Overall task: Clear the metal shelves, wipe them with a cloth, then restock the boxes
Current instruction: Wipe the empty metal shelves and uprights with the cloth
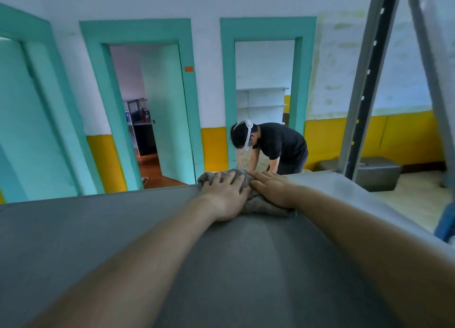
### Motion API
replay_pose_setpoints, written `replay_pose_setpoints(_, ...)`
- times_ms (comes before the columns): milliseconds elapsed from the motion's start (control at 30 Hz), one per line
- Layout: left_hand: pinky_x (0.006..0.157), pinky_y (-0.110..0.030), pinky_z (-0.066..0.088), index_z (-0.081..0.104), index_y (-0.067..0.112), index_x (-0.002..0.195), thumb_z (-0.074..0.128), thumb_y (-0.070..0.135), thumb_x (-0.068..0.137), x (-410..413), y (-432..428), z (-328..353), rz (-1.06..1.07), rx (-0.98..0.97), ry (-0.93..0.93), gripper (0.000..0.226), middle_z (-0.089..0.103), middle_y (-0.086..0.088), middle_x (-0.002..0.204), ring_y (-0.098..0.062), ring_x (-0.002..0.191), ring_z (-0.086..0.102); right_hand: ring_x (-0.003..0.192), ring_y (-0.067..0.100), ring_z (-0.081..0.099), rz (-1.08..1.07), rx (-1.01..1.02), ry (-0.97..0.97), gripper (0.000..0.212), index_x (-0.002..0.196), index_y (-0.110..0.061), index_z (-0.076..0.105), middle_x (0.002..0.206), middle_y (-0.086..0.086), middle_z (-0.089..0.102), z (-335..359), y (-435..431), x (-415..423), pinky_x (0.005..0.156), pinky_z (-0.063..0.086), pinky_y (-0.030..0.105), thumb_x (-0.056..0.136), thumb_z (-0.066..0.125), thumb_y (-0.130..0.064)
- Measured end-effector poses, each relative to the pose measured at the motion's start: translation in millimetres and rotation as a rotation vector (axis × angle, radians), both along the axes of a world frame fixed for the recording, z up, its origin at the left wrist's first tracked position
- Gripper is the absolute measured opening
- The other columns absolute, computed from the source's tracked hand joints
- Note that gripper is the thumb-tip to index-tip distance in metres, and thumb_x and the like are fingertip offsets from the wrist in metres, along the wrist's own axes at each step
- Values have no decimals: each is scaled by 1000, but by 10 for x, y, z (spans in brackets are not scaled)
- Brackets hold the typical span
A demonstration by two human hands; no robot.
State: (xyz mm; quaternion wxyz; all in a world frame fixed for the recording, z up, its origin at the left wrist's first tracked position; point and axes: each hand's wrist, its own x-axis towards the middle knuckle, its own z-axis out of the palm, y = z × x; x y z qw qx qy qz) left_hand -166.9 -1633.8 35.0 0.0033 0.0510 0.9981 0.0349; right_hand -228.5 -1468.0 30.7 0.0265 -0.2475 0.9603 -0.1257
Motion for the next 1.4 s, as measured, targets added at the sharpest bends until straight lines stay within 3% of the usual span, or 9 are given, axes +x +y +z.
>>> replay_pose_setpoints(100,124,-56,7,6,29,161,12,55,106,-76,6,-1,-2,-4,11,61,0,3,170,-29,155,1,147,30,30,23,36,20,52,160,-28,21,162,10,31,8,3,-61,121,23,46,110,23,-41)
replay_pose_setpoints(367,123,-56,10,7,29,161,11,54,106,-147,48,-27,10,-29,24,61,2,4,170,-29,155,4,147,32,30,15,18,27,52,159,-23,22,162,14,31,-29,39,-48,117,22,43,110,21,-40)
replay_pose_setpoints(567,124,-55,5,5,30,161,8,52,106,-56,245,26,4,-20,-22,59,-4,6,170,-29,156,-3,153,28,18,8,34,35,54,161,-17,19,168,11,19,-14,229,137,122,14,41,111,21,-36)
replay_pose_setpoints(733,123,-57,6,4,29,162,7,53,105,36,529,6,-88,-22,-18,61,-4,5,170,-31,155,-3,155,24,13,-67,-27,16,55,161,-21,21,169,5,16,-63,582,310,126,12,43,110,21,-40)
replay_pose_setpoints(867,122,-58,13,19,23,160,-7,71,78,197,593,-98,-196,14,81,98,15,-2,168,-30,155,10,155,22,17,-147,-43,5,57,161,-24,19,169,5,18,-67,725,587,125,14,43,108,19,-46)
replay_pose_setpoints(933,122,-56,13,20,24,160,-10,72,71,302,602,-139,-223,1,93,105,15,-2,168,-28,155,11,155,22,15,-171,-36,2,58,161,-24,20,169,6,18,-62,768,783,125,14,43,108,19,-46)
replay_pose_setpoints(1033,124,-53,9,9,28,161,-12,73,79,589,685,-77,-244,-37,30,96,1,3,170,-26,156,1,156,22,14,-210,-41,7,57,161,-23,19,169,5,18,-50,843,1107,126,13,42,108,19,-45)
replay_pose_setpoints(1167,125,-51,6,9,31,161,13,57,105,1168,795,11,-260,16,0,62,1,8,169,-25,156,2,155,21,17,-272,-45,4,57,162,-24,19,169,4,18,-21,951,1708,126,13,40,109,20,-45)
replay_pose_setpoints(1400,125,-51,10,10,31,161,14,60,104,2004,889,3,-382,1,44,64,4,8,169,-25,156,6,150,25,28,-360,-66,32,55,160,-28,22,166,5,26,-36,1082,2661,124,19,43,109,22,-47)
